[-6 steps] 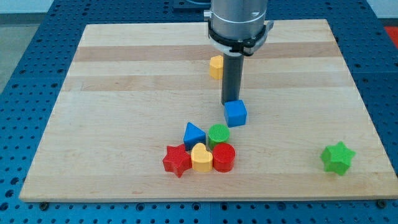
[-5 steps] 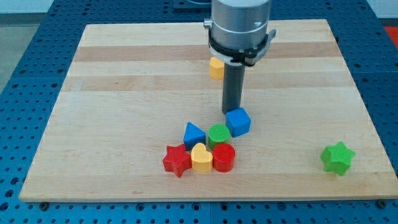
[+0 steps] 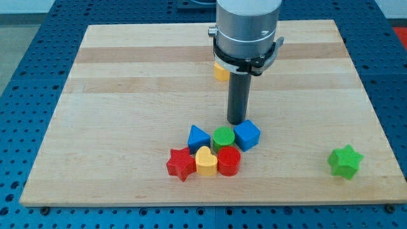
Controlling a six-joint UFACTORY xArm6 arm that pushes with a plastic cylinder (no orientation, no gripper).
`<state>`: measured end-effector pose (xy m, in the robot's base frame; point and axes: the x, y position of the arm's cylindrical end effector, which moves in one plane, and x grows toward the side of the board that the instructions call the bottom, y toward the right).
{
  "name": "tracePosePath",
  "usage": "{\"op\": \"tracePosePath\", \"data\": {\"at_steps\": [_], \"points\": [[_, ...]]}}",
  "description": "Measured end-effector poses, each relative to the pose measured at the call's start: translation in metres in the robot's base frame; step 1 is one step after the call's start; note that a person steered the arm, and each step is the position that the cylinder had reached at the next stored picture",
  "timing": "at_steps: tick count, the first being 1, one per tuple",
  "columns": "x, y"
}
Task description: Push red star towards the center right
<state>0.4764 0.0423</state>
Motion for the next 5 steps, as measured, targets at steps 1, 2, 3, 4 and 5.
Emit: {"op": "tracePosePath", "data": {"at_steps": [1,2,3,4,5], "points": [[0.0,0.0],[0.004,0.0],[0.018,0.0],[0.034,0.0],[0.039,0.0]]}}
